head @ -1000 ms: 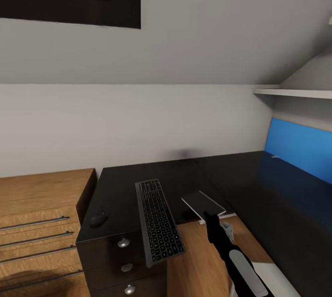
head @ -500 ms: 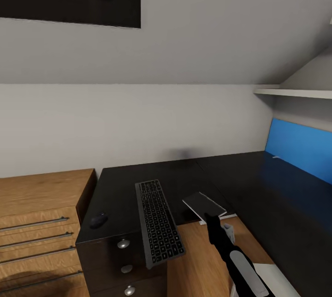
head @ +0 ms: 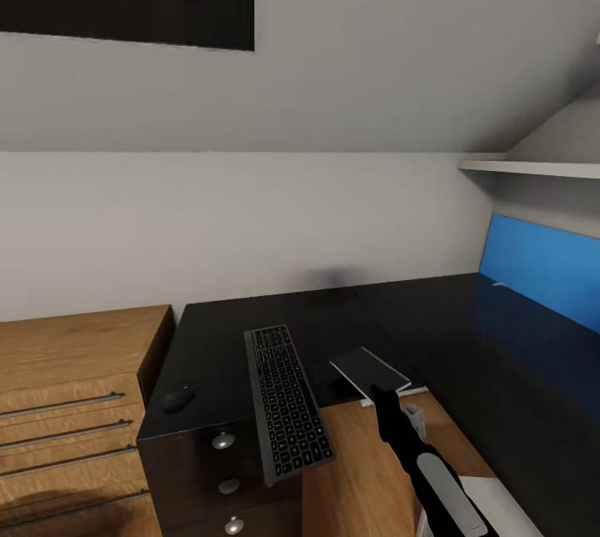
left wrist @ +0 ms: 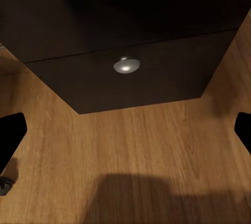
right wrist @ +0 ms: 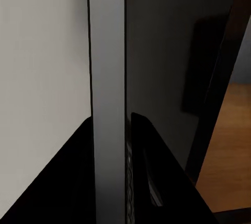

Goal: In the bedroom, organize the workspace by keeping the computer under the desk, ensuring the monitor is on the desk, placing the keyboard on the desk next to the monitor, placing the mouse on the desk next to the keyboard, moving the folder from the swivel chair onto the desk next to the mouse, stacking the notebook on top of the folder with the pen on top of the notebook, and positioning the swivel chair next to the desk.

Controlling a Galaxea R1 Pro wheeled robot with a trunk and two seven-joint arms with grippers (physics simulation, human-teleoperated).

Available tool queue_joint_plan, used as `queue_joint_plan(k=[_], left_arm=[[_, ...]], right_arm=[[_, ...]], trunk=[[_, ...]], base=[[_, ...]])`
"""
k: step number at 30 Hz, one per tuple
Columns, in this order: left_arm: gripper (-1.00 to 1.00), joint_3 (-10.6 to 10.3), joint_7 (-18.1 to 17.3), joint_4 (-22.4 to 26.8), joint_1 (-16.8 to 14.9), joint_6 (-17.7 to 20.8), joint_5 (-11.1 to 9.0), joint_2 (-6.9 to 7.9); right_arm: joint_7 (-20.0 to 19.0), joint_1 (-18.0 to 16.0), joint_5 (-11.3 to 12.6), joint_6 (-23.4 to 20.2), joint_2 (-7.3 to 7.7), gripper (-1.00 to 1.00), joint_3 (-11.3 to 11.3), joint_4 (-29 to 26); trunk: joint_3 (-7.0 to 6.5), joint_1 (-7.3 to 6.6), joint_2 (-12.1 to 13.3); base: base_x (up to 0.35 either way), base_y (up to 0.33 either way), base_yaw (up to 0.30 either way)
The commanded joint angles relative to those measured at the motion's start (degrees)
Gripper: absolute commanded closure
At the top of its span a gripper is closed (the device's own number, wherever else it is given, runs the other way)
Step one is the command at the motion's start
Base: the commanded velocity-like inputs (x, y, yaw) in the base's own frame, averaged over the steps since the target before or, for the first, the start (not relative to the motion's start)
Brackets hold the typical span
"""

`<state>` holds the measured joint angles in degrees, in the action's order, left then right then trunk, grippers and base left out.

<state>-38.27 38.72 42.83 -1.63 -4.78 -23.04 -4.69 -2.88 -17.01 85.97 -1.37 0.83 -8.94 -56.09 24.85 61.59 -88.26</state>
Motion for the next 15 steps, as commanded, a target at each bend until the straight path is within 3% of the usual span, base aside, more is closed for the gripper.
queue_joint_plan(k=[1, 15], left_arm=[[-1.0, -0.3, 0.3, 0.0, -0.1, -0.5, -0.6, 0.03], [-1.0, -0.4, 0.2, 0.0, -0.1, -1.5, -0.6, 0.03]], right_arm=[[-0.2, 0.0, 0.6, 0.0, 0.05, 1.0, -0.1, 0.0], [-0.2, 0.0, 0.7, 0.0, 0.05, 1.0, -0.1, 0.0]], trunk=[[0.06, 0.0, 0.0], [0.06, 0.0, 0.0]], base=[[0.0, 0.0, 0.0], [0.0, 0.0, 0.0]])
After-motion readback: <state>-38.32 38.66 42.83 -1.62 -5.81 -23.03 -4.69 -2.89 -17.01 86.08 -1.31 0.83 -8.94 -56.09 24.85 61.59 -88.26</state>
